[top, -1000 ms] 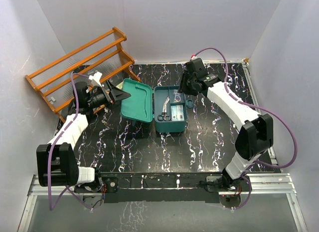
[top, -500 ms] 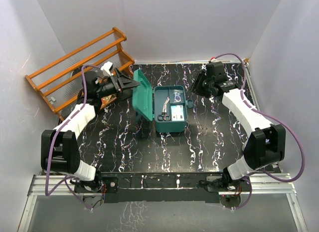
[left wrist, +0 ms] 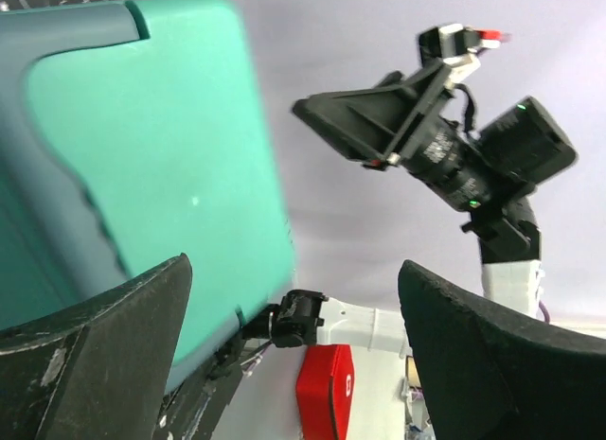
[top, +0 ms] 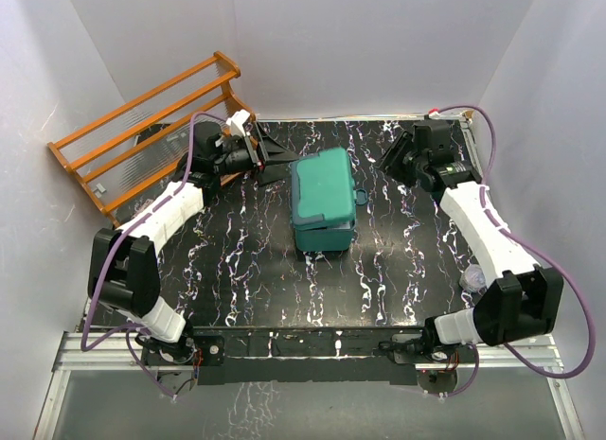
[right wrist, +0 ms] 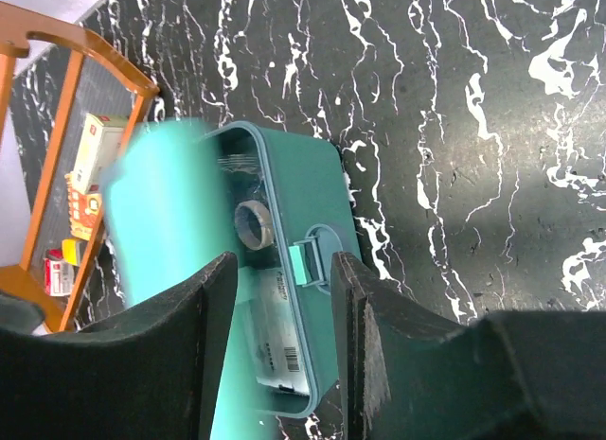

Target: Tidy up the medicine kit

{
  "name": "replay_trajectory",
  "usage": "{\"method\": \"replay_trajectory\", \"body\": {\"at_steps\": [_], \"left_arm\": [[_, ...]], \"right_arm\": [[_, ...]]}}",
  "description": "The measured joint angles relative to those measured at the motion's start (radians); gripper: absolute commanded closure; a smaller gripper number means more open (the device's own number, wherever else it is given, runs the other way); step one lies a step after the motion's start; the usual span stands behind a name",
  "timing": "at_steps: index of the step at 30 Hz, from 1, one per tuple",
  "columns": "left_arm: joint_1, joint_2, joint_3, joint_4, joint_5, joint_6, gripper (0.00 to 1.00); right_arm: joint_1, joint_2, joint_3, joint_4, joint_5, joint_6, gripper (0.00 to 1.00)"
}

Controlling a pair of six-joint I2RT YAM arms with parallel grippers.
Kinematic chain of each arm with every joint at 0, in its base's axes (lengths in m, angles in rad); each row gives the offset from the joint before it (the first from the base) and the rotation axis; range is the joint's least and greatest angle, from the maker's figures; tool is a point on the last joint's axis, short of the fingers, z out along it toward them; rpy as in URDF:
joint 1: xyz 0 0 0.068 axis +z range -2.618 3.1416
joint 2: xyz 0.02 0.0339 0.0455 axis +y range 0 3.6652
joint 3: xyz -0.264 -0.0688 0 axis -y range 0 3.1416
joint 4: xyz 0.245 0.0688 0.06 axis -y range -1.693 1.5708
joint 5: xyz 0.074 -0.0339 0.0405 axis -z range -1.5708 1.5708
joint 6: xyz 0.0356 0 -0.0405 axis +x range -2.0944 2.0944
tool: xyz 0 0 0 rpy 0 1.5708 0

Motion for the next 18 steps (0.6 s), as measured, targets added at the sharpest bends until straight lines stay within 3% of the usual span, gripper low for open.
{"method": "replay_trajectory", "body": {"at_steps": [5,9,18], "left_arm": [[0.0,0.0,0.0,-0.084,-0.047,0.048,0.15],[-0.005,-0.005,-0.022,-0.142,-0.114,0.119,0.13],[-0.035,0.006,-0.062,-0.3,-0.251,0.307,0.15]], "right_arm": [[-0.005,-0.066,-0.029,0.01,-0.022,-0.006,0.53],[-0.005,-0.1,-0.081,0.052,-0.148,-0.05,0.52],[0.001,-0.098,-0.23,0.106,-0.286,-0.131,0.62]]}}
